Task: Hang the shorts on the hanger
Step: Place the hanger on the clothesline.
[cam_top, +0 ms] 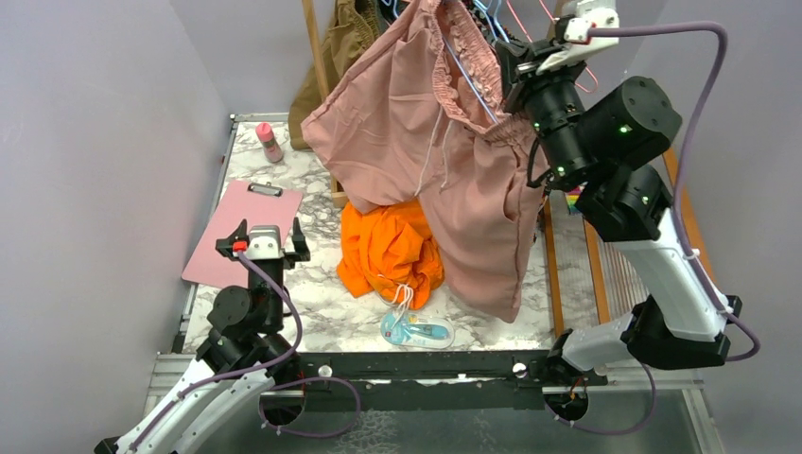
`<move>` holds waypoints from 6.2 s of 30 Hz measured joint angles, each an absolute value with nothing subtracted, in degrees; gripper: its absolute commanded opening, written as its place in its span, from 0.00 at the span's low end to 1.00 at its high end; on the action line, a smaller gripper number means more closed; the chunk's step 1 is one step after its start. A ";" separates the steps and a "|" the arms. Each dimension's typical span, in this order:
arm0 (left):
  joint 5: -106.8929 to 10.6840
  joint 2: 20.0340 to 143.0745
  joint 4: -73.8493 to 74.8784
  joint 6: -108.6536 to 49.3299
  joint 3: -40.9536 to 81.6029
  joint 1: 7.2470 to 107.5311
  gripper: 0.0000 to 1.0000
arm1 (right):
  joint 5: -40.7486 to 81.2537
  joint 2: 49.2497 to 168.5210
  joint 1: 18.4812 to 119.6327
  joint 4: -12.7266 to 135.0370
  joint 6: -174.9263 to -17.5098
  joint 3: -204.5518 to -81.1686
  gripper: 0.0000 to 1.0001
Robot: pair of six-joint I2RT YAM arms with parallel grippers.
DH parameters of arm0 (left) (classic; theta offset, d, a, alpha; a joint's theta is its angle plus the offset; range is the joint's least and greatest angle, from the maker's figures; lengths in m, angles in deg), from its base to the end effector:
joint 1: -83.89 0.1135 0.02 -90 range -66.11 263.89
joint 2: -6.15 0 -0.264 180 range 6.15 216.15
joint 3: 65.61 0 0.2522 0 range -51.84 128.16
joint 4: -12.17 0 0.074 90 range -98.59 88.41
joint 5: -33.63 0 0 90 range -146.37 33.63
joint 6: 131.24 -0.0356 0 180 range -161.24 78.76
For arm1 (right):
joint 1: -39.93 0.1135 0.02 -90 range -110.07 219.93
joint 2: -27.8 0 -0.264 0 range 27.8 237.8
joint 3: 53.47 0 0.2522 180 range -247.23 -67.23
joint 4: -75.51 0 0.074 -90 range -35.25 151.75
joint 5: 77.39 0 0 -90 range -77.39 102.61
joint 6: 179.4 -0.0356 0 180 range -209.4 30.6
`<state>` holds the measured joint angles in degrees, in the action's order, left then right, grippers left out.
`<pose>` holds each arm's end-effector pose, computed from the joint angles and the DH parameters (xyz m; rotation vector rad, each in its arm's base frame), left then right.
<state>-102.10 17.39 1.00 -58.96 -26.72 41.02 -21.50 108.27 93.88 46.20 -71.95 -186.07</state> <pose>0.0754 -0.0352 0.3100 0.0204 1.3728 0.1436 0.1494 0.1714 0.6131 -0.2358 1.2239 0.2039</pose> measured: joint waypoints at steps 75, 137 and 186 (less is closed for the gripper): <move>-58.47 84.58 18.84 -9.76 1.76 61.67 0.22 | -0.84 95.66 93.88 42.51 -87.01 -170.90 0.01; -55.39 102.15 25.09 -8.20 16.10 69.21 0.64 | -3.57 103.35 93.88 81.94 -83.34 -153.97 0.01; -76.83 50.27 -17.84 -16.77 -15.70 67.79 0.92 | -10.26 129.43 88.16 68.43 -93.11 -178.18 0.01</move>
<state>-76.83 50.27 -17.84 -16.77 -15.70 67.79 -10.26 129.43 88.16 68.43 -93.11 -178.18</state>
